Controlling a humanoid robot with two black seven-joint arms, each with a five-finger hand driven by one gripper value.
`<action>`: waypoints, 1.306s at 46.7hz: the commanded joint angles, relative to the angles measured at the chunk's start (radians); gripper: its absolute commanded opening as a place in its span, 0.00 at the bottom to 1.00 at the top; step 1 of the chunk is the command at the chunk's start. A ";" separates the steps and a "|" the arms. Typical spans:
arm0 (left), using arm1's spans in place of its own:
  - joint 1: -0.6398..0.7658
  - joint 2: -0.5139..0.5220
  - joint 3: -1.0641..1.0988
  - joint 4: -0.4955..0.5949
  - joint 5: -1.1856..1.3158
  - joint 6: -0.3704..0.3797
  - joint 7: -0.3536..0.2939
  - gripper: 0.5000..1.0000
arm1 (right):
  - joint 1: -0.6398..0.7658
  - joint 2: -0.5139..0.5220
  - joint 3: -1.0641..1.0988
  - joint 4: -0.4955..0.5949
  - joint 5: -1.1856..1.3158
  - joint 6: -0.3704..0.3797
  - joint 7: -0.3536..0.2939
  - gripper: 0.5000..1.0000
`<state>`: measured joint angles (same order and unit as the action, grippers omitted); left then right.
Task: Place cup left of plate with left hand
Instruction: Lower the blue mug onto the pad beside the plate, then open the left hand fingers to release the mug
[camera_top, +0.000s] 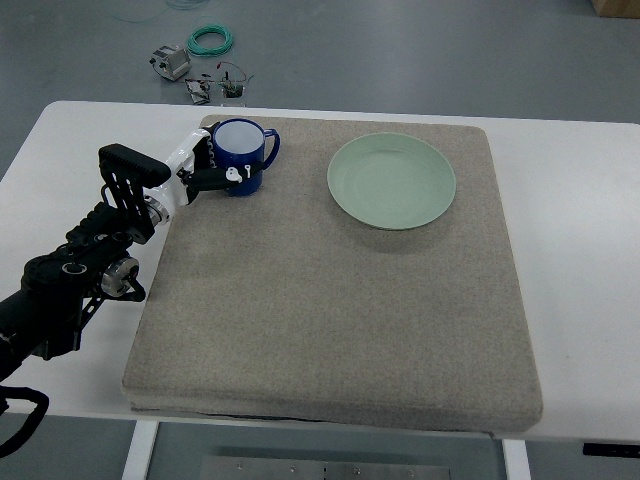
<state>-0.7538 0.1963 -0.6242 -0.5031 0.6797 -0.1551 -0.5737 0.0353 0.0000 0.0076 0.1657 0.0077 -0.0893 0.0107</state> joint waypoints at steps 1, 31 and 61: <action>-0.001 0.000 0.000 0.000 0.000 0.002 0.000 0.77 | 0.000 0.000 0.000 0.000 0.000 0.000 0.000 0.87; 0.001 0.002 -0.003 -0.025 -0.034 0.000 0.000 0.93 | 0.000 0.000 0.000 0.000 0.000 -0.001 0.000 0.87; 0.010 0.121 -0.015 -0.176 -0.086 -0.009 0.000 0.95 | 0.000 0.000 0.000 0.000 0.000 -0.001 0.000 0.87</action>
<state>-0.7439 0.2948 -0.6399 -0.6516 0.6112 -0.1634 -0.5737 0.0354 0.0000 0.0077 0.1657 0.0077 -0.0889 0.0108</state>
